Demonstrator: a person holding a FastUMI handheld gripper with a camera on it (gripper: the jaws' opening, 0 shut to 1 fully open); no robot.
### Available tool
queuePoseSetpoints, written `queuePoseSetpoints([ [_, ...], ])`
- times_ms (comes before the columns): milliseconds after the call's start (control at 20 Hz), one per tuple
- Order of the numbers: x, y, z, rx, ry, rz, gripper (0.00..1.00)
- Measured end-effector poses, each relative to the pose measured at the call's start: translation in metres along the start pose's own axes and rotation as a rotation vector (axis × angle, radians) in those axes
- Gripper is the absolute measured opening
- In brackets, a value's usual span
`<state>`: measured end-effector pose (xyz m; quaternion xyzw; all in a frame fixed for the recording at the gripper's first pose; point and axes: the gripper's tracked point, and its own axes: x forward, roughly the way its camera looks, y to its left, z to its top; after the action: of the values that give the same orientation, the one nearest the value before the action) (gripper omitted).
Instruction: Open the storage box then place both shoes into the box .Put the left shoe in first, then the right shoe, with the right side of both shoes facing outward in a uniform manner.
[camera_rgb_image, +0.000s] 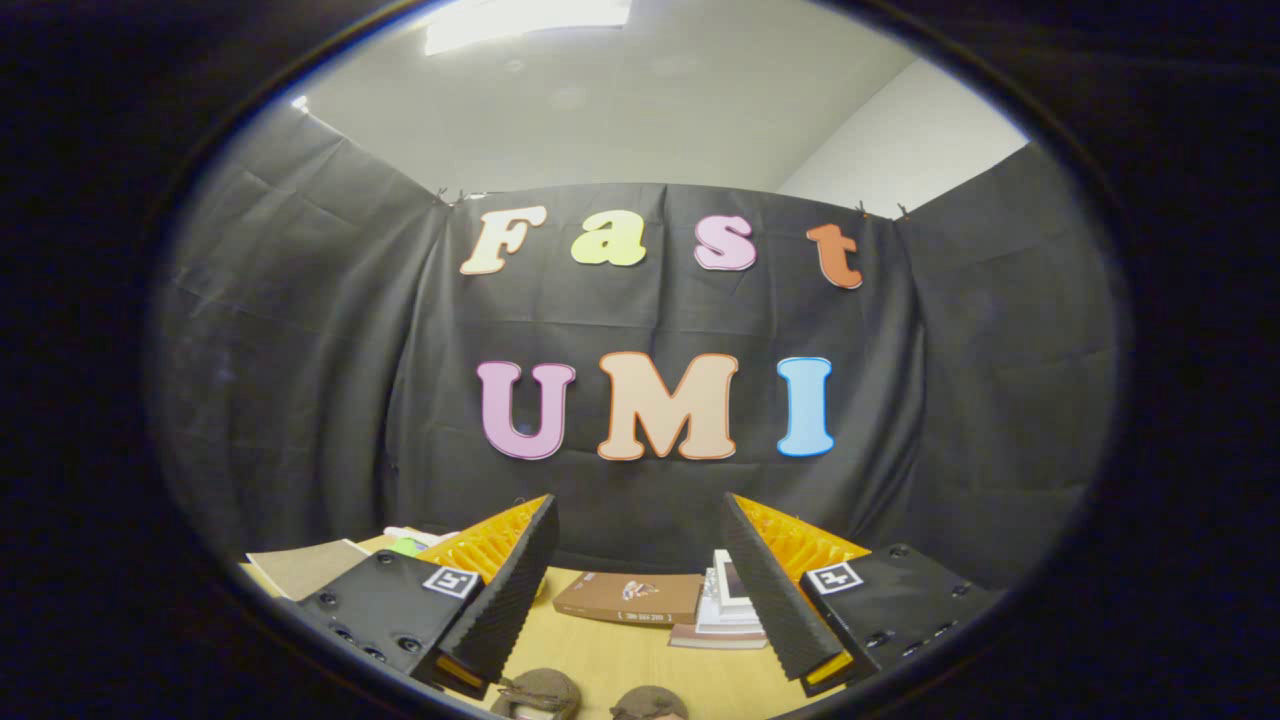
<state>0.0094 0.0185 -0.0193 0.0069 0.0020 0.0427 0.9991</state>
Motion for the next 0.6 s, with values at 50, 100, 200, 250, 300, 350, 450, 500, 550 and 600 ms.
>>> queuePoseSetpoints([
  [50,0.000,0.002,-0.003,0.001,0.005,0.009,1.00],
  [100,-0.002,0.005,-0.005,0.006,0.005,0.014,1.00],
  [200,-0.004,0.020,-0.011,0.036,0.006,0.045,1.00],
  [250,-0.005,0.029,-0.018,0.052,0.014,0.071,1.00],
  [300,-0.006,0.038,-0.021,0.069,0.019,0.094,1.00],
  [350,-0.007,0.044,-0.024,0.086,0.022,0.114,1.00],
  [450,-0.009,0.064,-0.033,0.138,0.035,0.166,1.00],
  [500,-0.010,0.077,-0.038,0.172,0.051,0.203,1.00],
  [550,-0.012,0.089,-0.044,0.204,0.070,0.237,1.00],
  [600,-0.014,0.099,-0.051,0.238,0.089,0.266,1.00],
])
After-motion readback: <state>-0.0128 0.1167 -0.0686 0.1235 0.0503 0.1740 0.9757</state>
